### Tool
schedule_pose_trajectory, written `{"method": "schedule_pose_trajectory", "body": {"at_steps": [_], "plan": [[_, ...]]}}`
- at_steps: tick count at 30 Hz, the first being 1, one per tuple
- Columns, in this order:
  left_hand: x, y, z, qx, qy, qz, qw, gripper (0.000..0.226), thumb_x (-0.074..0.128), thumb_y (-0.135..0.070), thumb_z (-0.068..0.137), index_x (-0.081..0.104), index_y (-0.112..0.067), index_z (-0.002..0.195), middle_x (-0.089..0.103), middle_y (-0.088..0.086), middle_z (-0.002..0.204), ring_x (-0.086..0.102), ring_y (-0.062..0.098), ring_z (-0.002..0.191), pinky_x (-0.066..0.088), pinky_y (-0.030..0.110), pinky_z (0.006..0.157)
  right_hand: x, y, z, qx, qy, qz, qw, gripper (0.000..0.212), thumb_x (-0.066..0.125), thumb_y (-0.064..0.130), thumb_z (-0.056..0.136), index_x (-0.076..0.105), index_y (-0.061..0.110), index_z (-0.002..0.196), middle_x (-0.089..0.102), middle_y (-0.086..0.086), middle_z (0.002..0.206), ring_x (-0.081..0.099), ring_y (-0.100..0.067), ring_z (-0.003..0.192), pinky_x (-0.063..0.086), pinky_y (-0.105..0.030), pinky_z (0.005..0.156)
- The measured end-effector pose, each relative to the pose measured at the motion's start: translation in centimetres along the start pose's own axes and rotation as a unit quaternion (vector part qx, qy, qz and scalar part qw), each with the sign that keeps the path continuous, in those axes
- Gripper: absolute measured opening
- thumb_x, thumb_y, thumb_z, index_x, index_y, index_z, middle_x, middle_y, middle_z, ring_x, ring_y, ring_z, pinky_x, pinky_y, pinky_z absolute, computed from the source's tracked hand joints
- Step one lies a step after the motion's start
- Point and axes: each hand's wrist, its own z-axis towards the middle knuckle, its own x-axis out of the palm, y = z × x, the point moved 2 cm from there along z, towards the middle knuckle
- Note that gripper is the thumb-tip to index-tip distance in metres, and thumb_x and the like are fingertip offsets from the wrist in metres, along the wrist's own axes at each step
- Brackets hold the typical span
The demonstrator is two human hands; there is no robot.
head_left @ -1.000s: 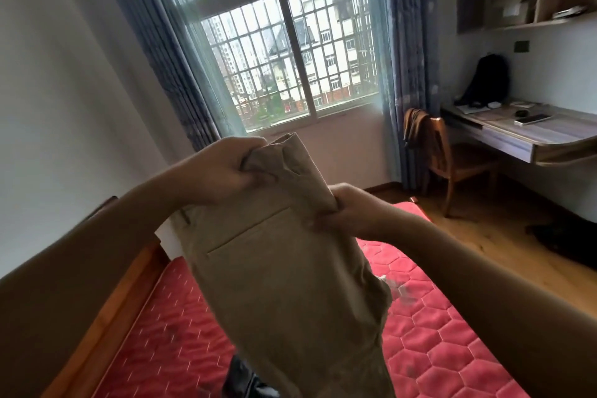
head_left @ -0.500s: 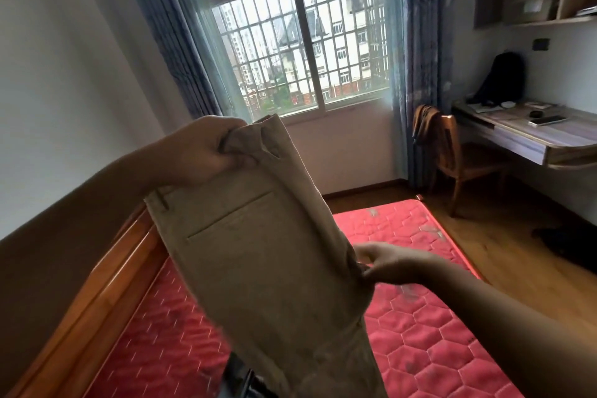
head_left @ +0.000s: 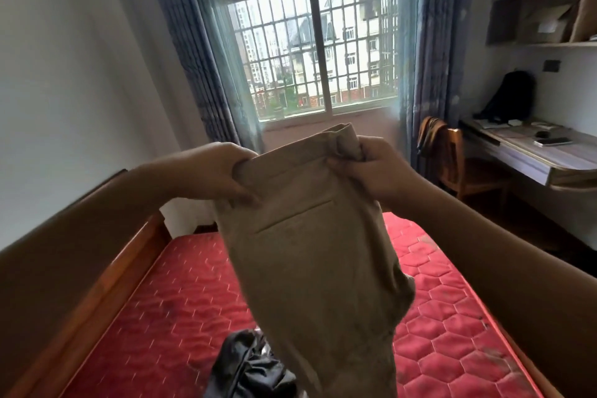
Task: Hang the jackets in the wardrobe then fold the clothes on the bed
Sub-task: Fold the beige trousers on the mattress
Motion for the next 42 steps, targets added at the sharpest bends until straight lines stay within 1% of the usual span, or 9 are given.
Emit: {"method": "schedule_pose_trajectory", "body": {"at_steps": [5, 10, 17, 20, 22, 26, 31, 35, 42], "plan": [[1.4, 1.5, -1.2, -0.001, -0.091, -0.097, 0.991, 0.023, 0.086, -0.033, 0.076, 0.072, -0.024, 0.092, 0.07, -0.001, 0.082, 0.067, 0.019, 0.072, 0.056, 0.033, 0.062, -1.7, -0.1, -0.6, 0.035, -0.014, -0.018, 0.999, 0.005, 0.073, 0.009, 0.09, 0.074, 0.006, 0.093, 0.076, -0.008, 0.09, 0.07, -0.02, 0.086, 0.057, -0.044, 0.086], [3.1, 0.7, -1.7, 0.003, -0.215, -0.218, 0.952, 0.038, 0.082, -0.002, 0.077, 0.072, -0.021, 0.109, 0.075, -0.006, 0.095, 0.07, 0.006, 0.087, 0.054, 0.017, 0.073, -3.1, 0.7, -2.0, 0.04, -0.054, -0.017, 0.998, 0.018, 0.071, 0.011, 0.092, 0.072, 0.0, 0.105, 0.074, -0.02, 0.106, 0.068, -0.04, 0.105, 0.054, -0.055, 0.094], [3.9, -3.6, -3.8, 0.017, -0.364, -0.29, 0.885, 0.04, 0.077, -0.002, 0.083, 0.064, -0.012, 0.119, 0.073, 0.007, 0.104, 0.07, 0.023, 0.097, 0.06, 0.035, 0.084, -4.1, 3.4, -5.3, 0.03, -0.101, 0.0, 0.994, 0.023, 0.073, 0.01, 0.089, 0.071, 0.004, 0.111, 0.074, -0.018, 0.109, 0.069, -0.04, 0.106, 0.052, -0.061, 0.096], [3.7, -5.5, -5.5, 0.042, -0.397, -0.277, 0.874, 0.036, 0.079, -0.006, 0.082, 0.064, -0.011, 0.114, 0.071, -0.003, 0.099, 0.069, 0.004, 0.087, 0.056, 0.022, 0.077, -3.8, 4.8, -7.5, 0.01, -0.131, -0.012, 0.991, 0.016, 0.073, 0.01, 0.089, 0.075, 0.011, 0.104, 0.076, -0.015, 0.106, 0.07, -0.037, 0.103, 0.055, -0.057, 0.095], [3.6, -6.4, -7.2, 0.053, -0.405, -0.294, 0.864, 0.036, 0.08, -0.006, 0.081, 0.064, -0.011, 0.112, 0.071, -0.007, 0.094, 0.068, -0.001, 0.083, 0.055, 0.016, 0.074, -3.2, 6.0, -9.3, -0.003, -0.137, -0.003, 0.991, 0.013, 0.074, 0.012, 0.087, 0.078, 0.017, 0.099, 0.077, -0.01, 0.104, 0.073, -0.032, 0.1, 0.059, -0.047, 0.09], [3.5, -7.9, -11.6, 0.074, -0.405, -0.383, 0.827, 0.036, 0.079, -0.008, 0.079, 0.066, -0.01, 0.113, 0.076, -0.004, 0.091, 0.073, 0.006, 0.082, 0.058, 0.02, 0.069, -1.5, 9.8, -13.5, -0.026, -0.12, 0.029, 0.992, 0.02, 0.076, 0.026, 0.078, 0.08, 0.025, 0.098, 0.078, -0.004, 0.103, 0.075, -0.02, 0.094, 0.059, -0.026, 0.075], [3.3, -10.1, -16.7, 0.096, -0.407, -0.481, 0.771, 0.035, 0.077, -0.016, 0.075, 0.068, -0.015, 0.108, 0.077, -0.008, 0.088, 0.073, 0.005, 0.077, 0.056, 0.019, 0.057, 0.7, 14.1, -17.6, -0.037, -0.128, 0.022, 0.991, 0.023, 0.077, 0.029, 0.075, 0.081, 0.027, 0.098, 0.078, -0.004, 0.104, 0.075, -0.022, 0.096, 0.06, -0.03, 0.077], [3.9, -11.0, -19.4, 0.114, -0.385, -0.546, 0.736, 0.032, 0.077, -0.02, 0.07, 0.069, -0.015, 0.101, 0.077, -0.002, 0.089, 0.073, 0.012, 0.08, 0.058, 0.022, 0.067, 2.4, 16.2, -20.3, -0.047, -0.143, 0.018, 0.988, 0.021, 0.075, 0.026, 0.071, 0.082, 0.028, 0.091, 0.078, -0.003, 0.1, 0.075, -0.021, 0.093, 0.06, -0.029, 0.077], [5.8, -10.8, -20.9, 0.103, -0.367, -0.586, 0.715, 0.03, 0.079, -0.024, 0.067, 0.074, -0.021, 0.096, 0.076, 0.0, 0.086, 0.072, 0.014, 0.077, 0.059, 0.024, 0.066, 3.7, 16.0, -22.2, -0.032, -0.143, 0.042, 0.988, 0.023, 0.073, 0.027, 0.066, 0.083, 0.03, 0.086, 0.079, 0.002, 0.095, 0.076, -0.015, 0.088, 0.059, -0.023, 0.071]]}}
